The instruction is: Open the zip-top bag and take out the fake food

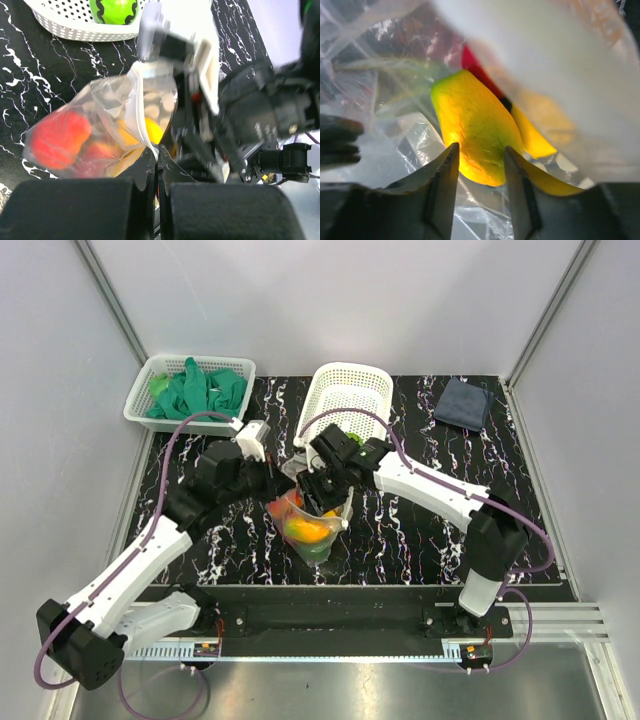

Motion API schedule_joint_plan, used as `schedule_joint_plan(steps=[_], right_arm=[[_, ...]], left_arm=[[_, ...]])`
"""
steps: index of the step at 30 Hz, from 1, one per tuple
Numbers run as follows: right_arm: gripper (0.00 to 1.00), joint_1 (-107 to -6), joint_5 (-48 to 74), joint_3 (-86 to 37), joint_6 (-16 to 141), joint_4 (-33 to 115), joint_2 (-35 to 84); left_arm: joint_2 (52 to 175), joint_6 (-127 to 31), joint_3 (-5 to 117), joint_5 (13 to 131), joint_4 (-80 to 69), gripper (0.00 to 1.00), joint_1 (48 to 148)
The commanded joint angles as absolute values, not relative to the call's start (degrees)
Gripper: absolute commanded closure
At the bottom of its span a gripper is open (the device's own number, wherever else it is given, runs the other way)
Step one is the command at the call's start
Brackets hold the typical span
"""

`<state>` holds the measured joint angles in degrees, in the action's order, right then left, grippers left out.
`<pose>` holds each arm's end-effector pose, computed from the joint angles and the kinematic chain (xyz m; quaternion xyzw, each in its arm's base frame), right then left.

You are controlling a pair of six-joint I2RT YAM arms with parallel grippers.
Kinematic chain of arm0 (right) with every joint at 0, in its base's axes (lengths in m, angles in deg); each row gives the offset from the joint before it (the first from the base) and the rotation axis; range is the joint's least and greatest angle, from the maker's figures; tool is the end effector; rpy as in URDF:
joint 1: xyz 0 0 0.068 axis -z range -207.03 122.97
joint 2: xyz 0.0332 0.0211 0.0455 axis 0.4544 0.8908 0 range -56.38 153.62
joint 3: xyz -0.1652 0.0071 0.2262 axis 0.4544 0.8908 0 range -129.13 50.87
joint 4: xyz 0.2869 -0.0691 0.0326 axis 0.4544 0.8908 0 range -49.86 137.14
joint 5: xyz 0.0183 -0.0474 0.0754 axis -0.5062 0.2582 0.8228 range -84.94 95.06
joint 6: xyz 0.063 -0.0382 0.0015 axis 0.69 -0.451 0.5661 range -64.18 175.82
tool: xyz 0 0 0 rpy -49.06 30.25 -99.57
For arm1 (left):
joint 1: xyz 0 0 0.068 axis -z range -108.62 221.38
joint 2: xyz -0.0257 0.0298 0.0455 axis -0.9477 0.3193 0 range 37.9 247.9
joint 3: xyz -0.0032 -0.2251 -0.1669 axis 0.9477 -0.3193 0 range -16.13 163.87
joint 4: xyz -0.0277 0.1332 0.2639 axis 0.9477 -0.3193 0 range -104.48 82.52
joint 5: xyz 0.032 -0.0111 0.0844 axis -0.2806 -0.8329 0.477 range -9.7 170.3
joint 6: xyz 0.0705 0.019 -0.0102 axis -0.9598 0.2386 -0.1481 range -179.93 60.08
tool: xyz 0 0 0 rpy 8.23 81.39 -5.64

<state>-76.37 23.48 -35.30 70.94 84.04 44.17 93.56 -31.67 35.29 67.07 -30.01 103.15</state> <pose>0.2640 0.3373 0.2559 -0.3212 0.8946 0.2741 0.1461 0.2243 -0.1556 0.3164 0.0863 0.8436 -0.3454 0.4019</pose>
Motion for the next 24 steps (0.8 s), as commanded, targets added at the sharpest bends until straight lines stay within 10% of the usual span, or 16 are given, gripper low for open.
schedule_joint_plan(steps=[1, 12, 24], right_arm=[[0.49, -76.7, 29.1, -32.5, 70.8, 80.1, 42.9], [0.10, -76.7, 35.5, -21.3, 77.3, 63.9, 41.1], [0.11, -76.7, 39.7, -11.6, 88.3, 38.9, 44.8]], left_arm=[[96.4, -33.4, 40.9, 66.8, -26.9, 1.00, 102.9], [101.7, -30.2, 37.8, 62.8, -21.6, 1.00, 103.0], [99.5, -27.6, 32.2, 64.1, -19.6, 1.00, 103.0]])
